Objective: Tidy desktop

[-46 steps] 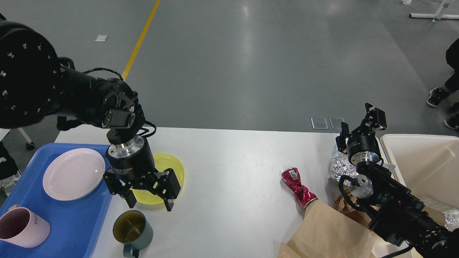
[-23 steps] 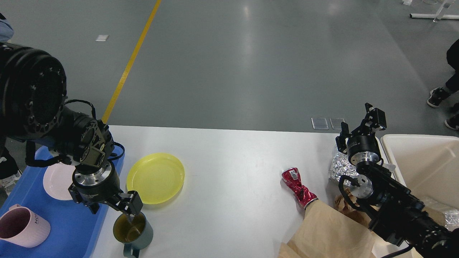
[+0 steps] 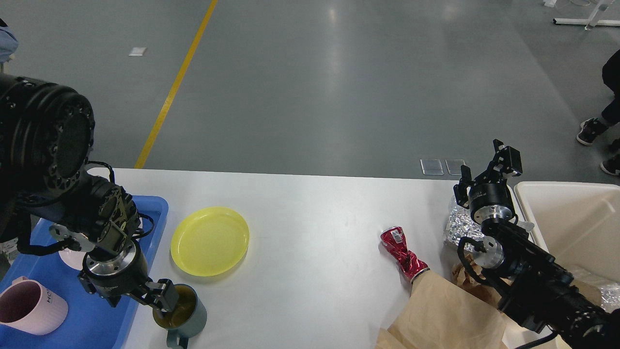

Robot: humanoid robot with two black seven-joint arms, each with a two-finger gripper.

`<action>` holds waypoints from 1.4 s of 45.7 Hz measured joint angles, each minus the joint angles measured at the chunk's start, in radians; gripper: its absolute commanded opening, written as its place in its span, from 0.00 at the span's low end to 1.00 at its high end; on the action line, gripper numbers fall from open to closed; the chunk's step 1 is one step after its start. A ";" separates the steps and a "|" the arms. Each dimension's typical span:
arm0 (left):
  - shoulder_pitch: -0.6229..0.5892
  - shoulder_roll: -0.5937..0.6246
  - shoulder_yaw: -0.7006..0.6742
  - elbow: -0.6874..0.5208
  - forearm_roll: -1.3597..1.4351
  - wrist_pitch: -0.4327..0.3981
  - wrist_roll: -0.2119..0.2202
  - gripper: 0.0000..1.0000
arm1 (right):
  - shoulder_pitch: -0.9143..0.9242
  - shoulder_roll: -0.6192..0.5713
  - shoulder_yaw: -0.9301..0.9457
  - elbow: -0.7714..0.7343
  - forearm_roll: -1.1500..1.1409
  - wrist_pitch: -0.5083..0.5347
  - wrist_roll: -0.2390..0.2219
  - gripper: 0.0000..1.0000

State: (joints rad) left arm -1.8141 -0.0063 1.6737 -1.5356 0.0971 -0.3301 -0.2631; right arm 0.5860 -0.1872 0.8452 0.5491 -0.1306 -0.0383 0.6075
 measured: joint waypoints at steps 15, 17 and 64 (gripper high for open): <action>0.076 0.013 0.017 -0.001 -0.044 0.154 0.002 0.94 | 0.000 0.000 0.000 0.000 0.000 0.000 0.000 1.00; 0.088 0.014 0.017 -0.001 -0.055 0.172 0.002 0.94 | 0.000 0.000 0.000 0.000 0.000 0.000 0.000 1.00; 0.263 0.051 -0.035 0.057 -0.156 0.353 0.035 0.94 | 0.000 0.000 0.000 0.000 0.000 0.000 0.000 1.00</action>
State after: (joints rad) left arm -1.5507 0.0445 1.6389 -1.4783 -0.0593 0.0232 -0.2283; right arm 0.5860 -0.1871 0.8452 0.5492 -0.1308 -0.0383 0.6074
